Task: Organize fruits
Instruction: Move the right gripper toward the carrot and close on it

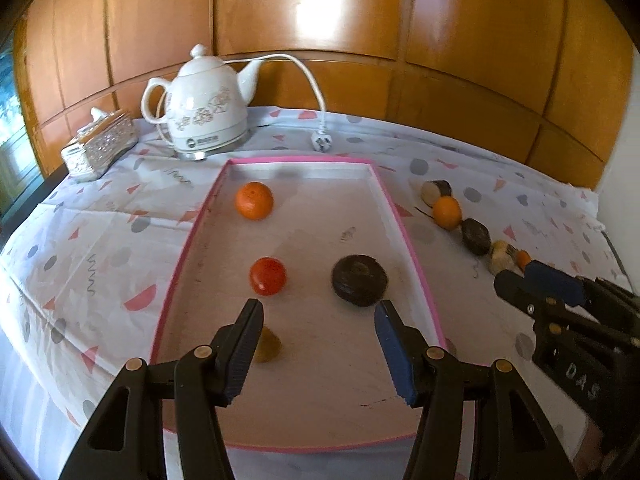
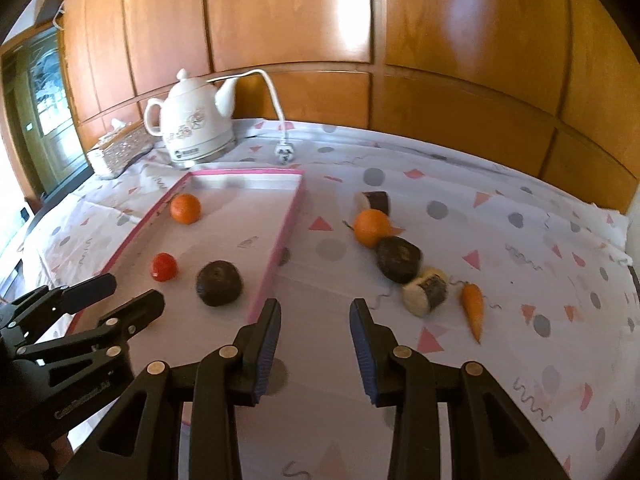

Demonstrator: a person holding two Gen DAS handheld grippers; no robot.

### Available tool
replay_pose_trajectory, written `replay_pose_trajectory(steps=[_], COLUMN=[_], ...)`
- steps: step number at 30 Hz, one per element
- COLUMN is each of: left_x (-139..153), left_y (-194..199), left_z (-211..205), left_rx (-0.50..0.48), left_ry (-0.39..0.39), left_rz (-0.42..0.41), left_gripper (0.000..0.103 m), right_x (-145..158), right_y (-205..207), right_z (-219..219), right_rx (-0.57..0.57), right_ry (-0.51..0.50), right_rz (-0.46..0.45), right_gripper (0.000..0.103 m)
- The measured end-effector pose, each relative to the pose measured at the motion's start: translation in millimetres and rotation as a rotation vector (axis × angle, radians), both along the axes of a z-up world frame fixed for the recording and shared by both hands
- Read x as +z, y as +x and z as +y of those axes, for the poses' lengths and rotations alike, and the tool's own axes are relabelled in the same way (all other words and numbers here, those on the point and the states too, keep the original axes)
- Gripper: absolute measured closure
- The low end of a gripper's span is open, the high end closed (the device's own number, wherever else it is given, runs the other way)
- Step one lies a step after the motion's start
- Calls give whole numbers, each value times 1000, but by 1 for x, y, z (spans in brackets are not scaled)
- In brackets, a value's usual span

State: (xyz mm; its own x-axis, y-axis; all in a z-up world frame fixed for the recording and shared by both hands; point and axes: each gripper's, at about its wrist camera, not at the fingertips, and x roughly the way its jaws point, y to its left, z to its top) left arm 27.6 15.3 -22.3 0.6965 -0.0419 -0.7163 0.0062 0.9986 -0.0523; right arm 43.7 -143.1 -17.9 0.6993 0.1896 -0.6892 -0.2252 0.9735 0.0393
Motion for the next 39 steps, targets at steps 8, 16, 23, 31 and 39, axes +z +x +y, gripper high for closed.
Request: replay_pose_trajectory(steps=[8, 16, 23, 31, 39], left_x=[-2, -3, -4, -6, -1], left_y=[-1, 0, 0, 5, 13], left_z=[-13, -24, -35, -39, -55], left_rx=[-54, -97, -140, -151, -199], left_ry=[6, 14, 23, 16, -9], left_rz=[9, 16, 18, 32, 28], left_gripper=[44, 44, 44, 44, 44], right_x=[-17, -38, -42, -46, -48], right_y=[0, -3, 3, 14, 42], right_z=[-55, -110, -126, -125, -117], right_rx=[-135, -267, -289, -267, -213], right_ry=[21, 62, 85, 81, 21], right_rz=[47, 108, 118, 123, 117], right_gripper=[67, 67, 67, 67, 67])
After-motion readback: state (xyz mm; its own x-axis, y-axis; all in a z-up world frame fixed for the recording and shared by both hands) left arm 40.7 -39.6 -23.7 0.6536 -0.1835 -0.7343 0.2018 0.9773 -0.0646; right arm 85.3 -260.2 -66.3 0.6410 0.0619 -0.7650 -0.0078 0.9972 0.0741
